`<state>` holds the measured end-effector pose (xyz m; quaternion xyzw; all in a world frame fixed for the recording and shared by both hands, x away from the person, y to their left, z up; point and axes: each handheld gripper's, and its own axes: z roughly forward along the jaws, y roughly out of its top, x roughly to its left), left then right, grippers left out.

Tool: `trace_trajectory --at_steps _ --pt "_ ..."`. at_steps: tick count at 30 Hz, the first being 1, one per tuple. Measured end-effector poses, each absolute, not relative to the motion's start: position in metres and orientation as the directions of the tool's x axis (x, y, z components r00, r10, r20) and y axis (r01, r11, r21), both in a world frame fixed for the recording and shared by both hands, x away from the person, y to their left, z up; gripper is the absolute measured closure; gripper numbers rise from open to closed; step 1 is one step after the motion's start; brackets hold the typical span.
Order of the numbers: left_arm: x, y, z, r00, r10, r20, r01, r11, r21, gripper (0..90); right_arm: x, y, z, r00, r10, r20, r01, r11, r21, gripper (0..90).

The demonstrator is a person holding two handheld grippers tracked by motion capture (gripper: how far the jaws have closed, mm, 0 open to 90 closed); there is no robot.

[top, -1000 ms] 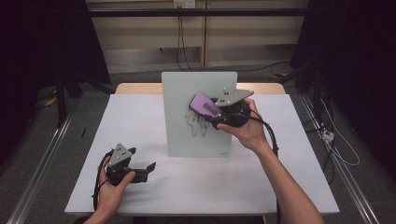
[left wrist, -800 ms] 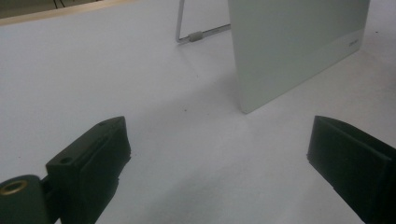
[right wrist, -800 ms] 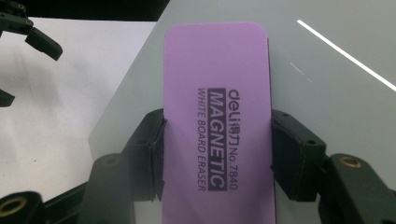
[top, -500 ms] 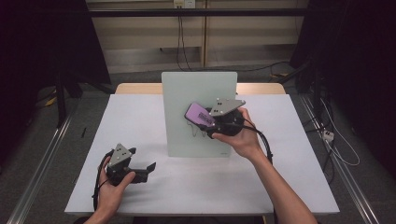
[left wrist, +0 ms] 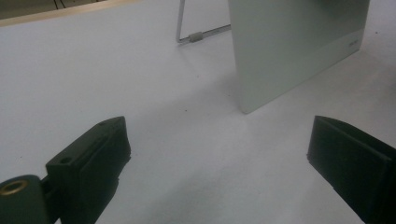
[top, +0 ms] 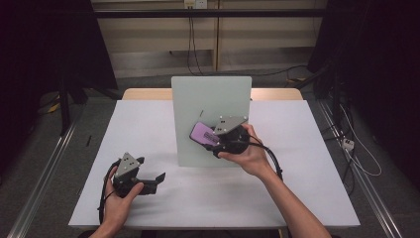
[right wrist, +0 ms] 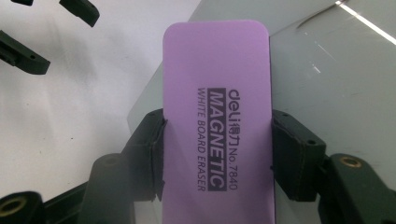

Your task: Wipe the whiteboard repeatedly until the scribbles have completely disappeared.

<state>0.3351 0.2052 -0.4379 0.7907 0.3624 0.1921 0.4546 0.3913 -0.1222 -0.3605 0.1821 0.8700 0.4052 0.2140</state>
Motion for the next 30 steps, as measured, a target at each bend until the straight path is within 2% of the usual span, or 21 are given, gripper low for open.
trace_trajectory --at_steps 9,30 --pt "0.335 0.206 -0.438 0.665 0.746 -0.027 0.399 -0.324 0.858 5.5 0.391 -0.12 -0.359 -0.84 0.492 -0.228 0.145 0.61 0.779 41.9" --pt "0.335 0.206 -0.437 0.667 0.745 -0.029 0.396 -0.32 0.861 5.6 0.408 -0.132 -0.3 -0.766 0.584 -0.268 0.131 0.55 0.825 41.9"
